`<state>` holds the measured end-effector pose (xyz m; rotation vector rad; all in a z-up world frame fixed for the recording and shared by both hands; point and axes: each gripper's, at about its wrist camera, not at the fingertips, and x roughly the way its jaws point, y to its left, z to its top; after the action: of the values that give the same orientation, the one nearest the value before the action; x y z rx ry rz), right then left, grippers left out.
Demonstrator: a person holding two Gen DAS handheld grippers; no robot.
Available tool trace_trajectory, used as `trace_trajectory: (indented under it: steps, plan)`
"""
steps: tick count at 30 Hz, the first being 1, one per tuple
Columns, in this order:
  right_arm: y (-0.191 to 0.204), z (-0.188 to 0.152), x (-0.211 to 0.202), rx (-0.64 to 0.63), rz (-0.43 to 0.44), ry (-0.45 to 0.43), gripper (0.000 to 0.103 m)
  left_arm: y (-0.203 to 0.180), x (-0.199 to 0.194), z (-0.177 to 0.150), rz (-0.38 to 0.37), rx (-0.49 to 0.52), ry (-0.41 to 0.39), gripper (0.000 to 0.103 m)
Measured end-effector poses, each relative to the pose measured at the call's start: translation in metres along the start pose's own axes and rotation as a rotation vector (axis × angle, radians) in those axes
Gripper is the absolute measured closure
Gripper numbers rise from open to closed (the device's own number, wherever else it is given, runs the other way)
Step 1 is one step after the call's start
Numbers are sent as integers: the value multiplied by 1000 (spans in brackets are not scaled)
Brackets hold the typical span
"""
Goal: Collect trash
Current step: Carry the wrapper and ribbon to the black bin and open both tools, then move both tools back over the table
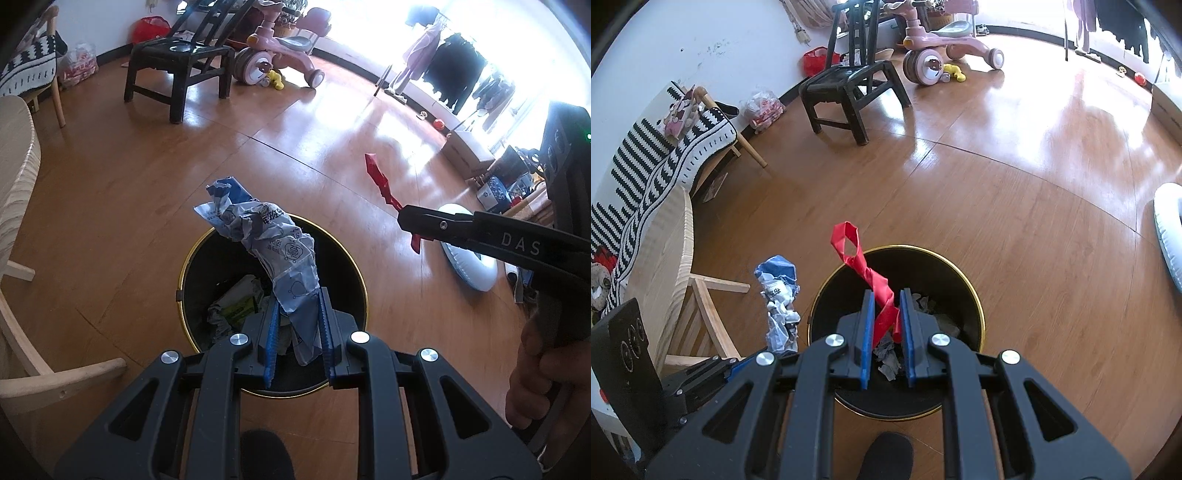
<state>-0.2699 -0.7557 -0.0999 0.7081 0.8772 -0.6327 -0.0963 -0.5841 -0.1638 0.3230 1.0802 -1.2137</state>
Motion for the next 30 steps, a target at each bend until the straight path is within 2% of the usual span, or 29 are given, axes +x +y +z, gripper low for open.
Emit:
trace_trajectory:
  steps: [2, 4, 5, 6, 8, 19, 23, 26, 28, 30]
  plan:
    - [2, 0, -2, 4, -2, -1, 88, 0, 1, 0, -1, 1, 1, 84]
    - [1, 1, -2, 19, -2, -1, 82, 0, 3, 1, 5, -4, 2, 77]
    - [0, 2, -3, 32, -3, -6, 71, 0, 4, 0, 8, -6, 2, 62]
    - [-2, 2, -5, 40, 0, -12, 53, 0, 3, 0, 14, -9, -4, 46]
    - [-3, 2, -9, 44, -3, -34, 41, -1, 0, 0, 21, -10, -23, 42]
    - [20, 4, -19, 19, 10, -48, 40, 6, -25, 2, 49, -15, -50, 40]
    - [52, 10, -27, -34, 23, -80, 33, 18, -57, 0, 83, -15, -103, 29]
    - [95, 10, -29, -104, 51, -92, 32, 37, -92, -5, 130, -28, -148, 23]
    - [123, 9, -29, -141, 78, -90, 29, 52, -116, -9, 169, -44, -184, 18]
    - [152, 9, -30, -173, 108, -93, 21, 72, -147, -17, 231, -66, -231, 10]
